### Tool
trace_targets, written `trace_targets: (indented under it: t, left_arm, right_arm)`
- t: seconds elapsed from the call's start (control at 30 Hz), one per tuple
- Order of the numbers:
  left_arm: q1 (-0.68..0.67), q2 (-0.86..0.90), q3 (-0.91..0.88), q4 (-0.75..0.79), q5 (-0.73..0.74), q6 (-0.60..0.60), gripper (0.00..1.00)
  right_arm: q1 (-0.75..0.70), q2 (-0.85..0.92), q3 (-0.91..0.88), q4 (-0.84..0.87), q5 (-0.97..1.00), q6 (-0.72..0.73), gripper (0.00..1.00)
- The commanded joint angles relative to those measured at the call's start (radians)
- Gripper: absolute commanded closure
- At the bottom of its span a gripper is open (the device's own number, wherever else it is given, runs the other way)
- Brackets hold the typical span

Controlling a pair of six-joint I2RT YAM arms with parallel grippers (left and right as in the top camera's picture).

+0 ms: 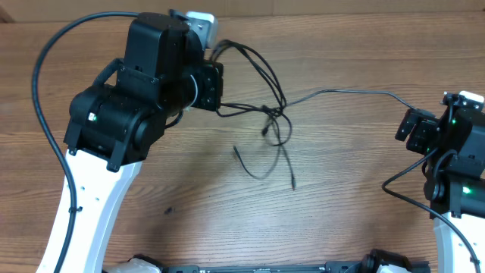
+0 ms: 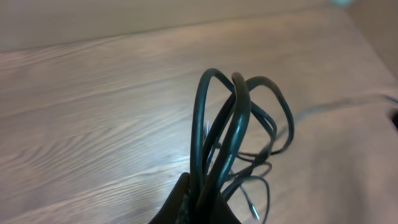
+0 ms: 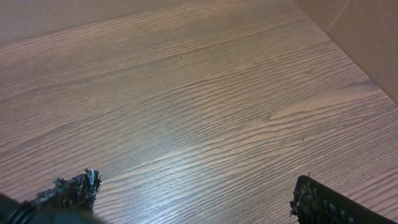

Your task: Untangle cables

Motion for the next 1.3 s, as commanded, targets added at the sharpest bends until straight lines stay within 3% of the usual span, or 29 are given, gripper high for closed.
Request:
trace_targets:
  t: [0.0, 0.13, 0.27, 0.4, 0.5, 0.8, 0.97, 1.07, 1.27]
  left_arm:
    - [0.007, -0.017, 0.013, -0.001, -0.217, -0.172, 0.96]
    - [0.007, -0.016, 0.013, -0.003, -0.220, -0.201, 0.96]
    - [0.006, -0.015, 0.013, -0.023, -0.212, -0.130, 0.96]
    - [0.024, -0.016, 0.013, -0.109, -0.446, -0.313, 0.96]
    - [0.042, -0.016, 0.013, -0.154, -0.507, -0.420, 0.96]
    - [0.058, -0.016, 0.013, -0.150, -0.492, -0.437, 0.96]
    - [0.058, -0.016, 0.013, -0.143, -0.407, -0.386, 0.96]
    - [0.058, -0.016, 0.013, -0.117, -0.277, -0.277, 0.96]
    - [0.058, -0.004, 0.013, -0.050, 0.100, 0.006, 0.96]
  right_arm:
    - [-0.008, -0.001, 0.014, 0.005, 0.021, 0.015, 0.00]
    - [-0.008, -0.001, 0.014, 0.006, -0.016, 0.022, 0.00]
    - [-0.008, -0.001, 0.014, 0.007, -0.129, 0.022, 0.00]
    - [-0.008, 0.000, 0.014, -0.006, -0.006, 0.026, 0.00]
    - [-0.008, -0.001, 0.014, -0.018, 0.065, 0.045, 0.00]
    - [-0.008, -0.001, 0.014, -0.010, 0.021, 0.055, 0.00]
    - [-0.008, -0.001, 0.014, 0.002, -0.257, 0.050, 0.00]
    - [-0.008, -0.001, 0.014, 0.026, -0.596, 0.048, 0.00]
    - [-0.007, -0.001, 0.014, 0.100, -1.020, 0.082, 0.00]
